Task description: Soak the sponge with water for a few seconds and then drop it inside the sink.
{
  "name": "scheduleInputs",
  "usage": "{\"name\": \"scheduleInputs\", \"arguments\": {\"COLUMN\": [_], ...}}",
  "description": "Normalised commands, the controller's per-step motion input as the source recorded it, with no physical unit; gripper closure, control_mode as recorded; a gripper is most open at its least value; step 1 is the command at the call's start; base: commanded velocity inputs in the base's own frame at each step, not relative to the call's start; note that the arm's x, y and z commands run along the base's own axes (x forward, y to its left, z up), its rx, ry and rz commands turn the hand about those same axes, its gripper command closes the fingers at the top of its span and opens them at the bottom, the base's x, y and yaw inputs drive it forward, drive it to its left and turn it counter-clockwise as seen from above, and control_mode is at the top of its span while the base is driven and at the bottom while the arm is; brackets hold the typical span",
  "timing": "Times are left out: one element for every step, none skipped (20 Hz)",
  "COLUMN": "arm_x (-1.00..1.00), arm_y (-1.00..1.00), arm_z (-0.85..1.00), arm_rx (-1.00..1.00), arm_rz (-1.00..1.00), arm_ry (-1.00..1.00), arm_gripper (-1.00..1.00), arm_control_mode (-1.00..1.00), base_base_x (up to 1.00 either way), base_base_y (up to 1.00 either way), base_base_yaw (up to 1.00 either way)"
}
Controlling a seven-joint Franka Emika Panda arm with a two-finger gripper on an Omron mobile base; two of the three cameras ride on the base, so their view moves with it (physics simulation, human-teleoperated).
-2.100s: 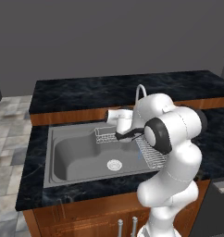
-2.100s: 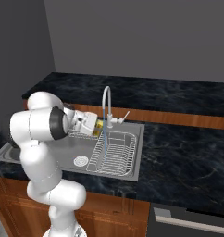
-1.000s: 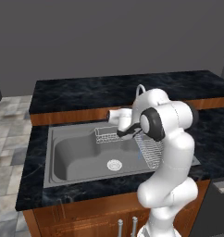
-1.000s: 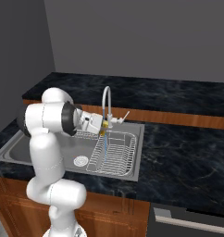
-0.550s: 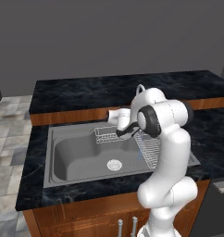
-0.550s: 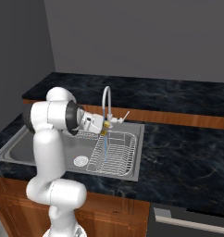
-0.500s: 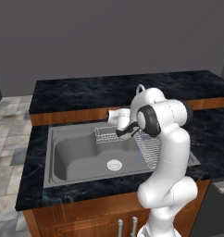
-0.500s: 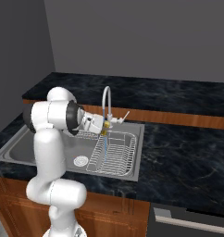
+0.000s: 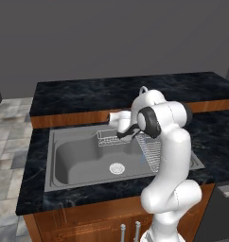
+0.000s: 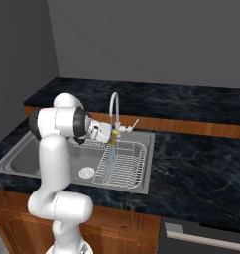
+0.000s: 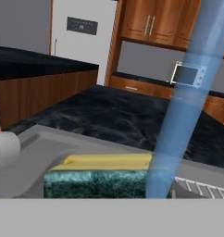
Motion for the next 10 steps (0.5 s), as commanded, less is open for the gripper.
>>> {"name": "scheduleInputs", "arguments": {"arm_x": [-0.26, -0.35, -0.41, -0.42, -0.36, -0.29, -0.22, -0.19, -0.12, -0.06], "arm_y": [0.03, 0.06, 0.07, 0.06, 0.04, 0.01, 0.00, 0.00, 0.00, 0.00], "arm_z": [0.00, 0.00, 0.00, 0.00, 0.00, 0.00, 0.00, 0.00, 0.00, 0.00], "arm_rx": [0.00, 0.00, 0.00, 0.00, 0.00, 0.00, 0.00, 0.00, 0.00, 0.00], "arm_rz": [-0.01, 0.00, 0.00, 0.00, 0.00, 0.00, 0.00, 0.00, 0.00, 0.00], "arm_ry": [0.00, 0.00, 0.00, 0.00, 0.00, 0.00, 0.00, 0.00, 0.00, 0.00], "arm_gripper": [1.00, 1.00, 1.00, 1.00, 1.00, 1.00, 1.00, 1.00, 1.00, 1.00], "arm_control_mode": [-1.00, -1.00, -1.00, -1.00, -1.00, -1.00, -1.00, -1.00, -1.00, -1.00], "base_base_x": [0.00, 0.00, 0.00, 0.00, 0.00, 0.00, 0.00, 0.00, 0.00, 0.00], "base_base_y": [0.00, 0.00, 0.00, 0.00, 0.00, 0.00, 0.00, 0.00, 0.00, 0.00], "base_base_yaw": [0.00, 0.00, 0.00, 0.00, 0.00, 0.00, 0.00, 0.00, 0.00, 0.00]}}
